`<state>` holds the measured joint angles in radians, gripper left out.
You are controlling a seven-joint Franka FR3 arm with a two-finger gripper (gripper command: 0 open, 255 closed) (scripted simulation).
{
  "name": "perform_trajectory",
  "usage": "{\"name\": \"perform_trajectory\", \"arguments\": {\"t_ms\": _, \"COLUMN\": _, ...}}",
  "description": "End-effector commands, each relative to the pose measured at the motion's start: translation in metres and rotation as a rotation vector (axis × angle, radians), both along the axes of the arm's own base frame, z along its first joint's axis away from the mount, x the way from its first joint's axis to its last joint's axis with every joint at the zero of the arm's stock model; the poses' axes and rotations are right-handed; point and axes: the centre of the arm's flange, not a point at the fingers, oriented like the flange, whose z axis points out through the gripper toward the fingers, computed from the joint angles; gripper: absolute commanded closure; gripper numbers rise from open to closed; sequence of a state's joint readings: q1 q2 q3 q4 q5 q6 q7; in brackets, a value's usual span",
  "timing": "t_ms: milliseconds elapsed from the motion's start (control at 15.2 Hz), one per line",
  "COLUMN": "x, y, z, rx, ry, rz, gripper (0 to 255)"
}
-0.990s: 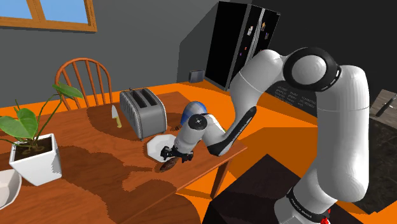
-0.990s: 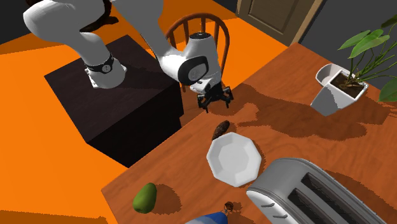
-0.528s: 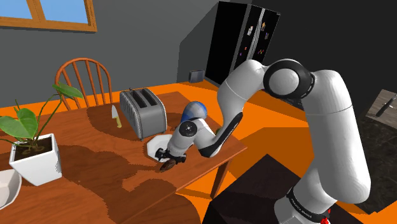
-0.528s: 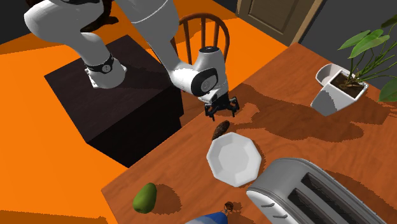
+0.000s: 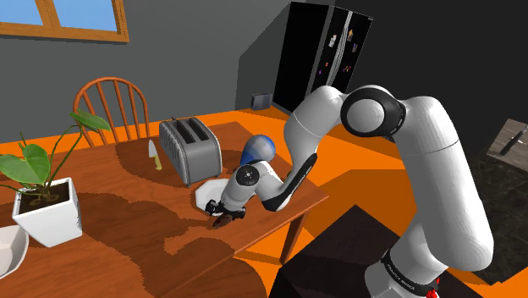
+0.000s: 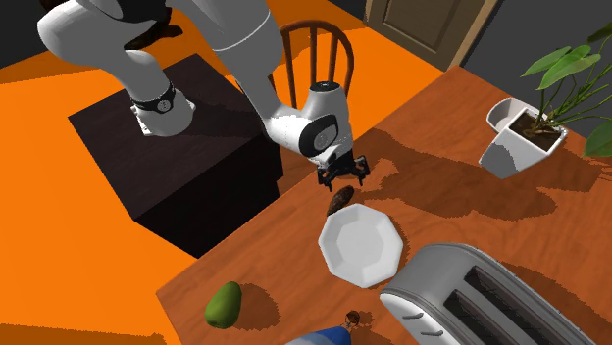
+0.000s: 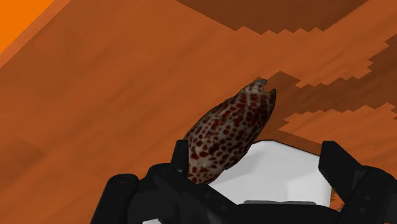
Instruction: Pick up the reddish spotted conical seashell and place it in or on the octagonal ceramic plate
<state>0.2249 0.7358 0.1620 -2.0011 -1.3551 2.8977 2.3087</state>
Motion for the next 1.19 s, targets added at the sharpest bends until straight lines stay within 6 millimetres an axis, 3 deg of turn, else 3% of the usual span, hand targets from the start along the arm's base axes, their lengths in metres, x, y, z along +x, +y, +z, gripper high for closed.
{"name": "perform_trajectory", "arguments": {"t_ms": 0, "x": 0.000, "y": 0.000, "z": 0.000, "rx": 0.000, "ry": 0.000, "rz": 0.000, "gripper": 0}}
{"name": "perform_trajectory", "arguments": {"t_ms": 132, "x": 0.000, "y": 0.000, "z": 0.000, "rx": 0.000, "ry": 0.000, "rz": 0.000, "gripper": 0}}
{"name": "perform_trajectory", "arguments": {"t_ms": 198, "x": 0.000, "y": 0.000, "z": 0.000, "rx": 0.000, "ry": 0.000, "rz": 0.000, "gripper": 255}}
{"name": "perform_trajectory", "arguments": {"t_ms": 792, "x": 0.000, "y": 0.000, "z": 0.000, "rx": 0.000, "ry": 0.000, "rz": 0.000, "gripper": 255}}
{"name": "perform_trajectory", "arguments": {"t_ms": 858, "x": 0.000, "y": 0.000, "z": 0.000, "rx": 0.000, "ry": 0.000, "rz": 0.000, "gripper": 0}}
{"name": "perform_trajectory", "arguments": {"t_ms": 1056, "x": -0.003, "y": -0.046, "z": 0.015, "rx": 0.206, "ry": 0.035, "rz": -0.360, "gripper": 0}}
{"name": "perform_trajectory", "arguments": {"t_ms": 1122, "x": -0.003, "y": -0.047, "z": 0.015, "rx": 0.209, "ry": 0.036, "rz": -0.366, "gripper": 0}}
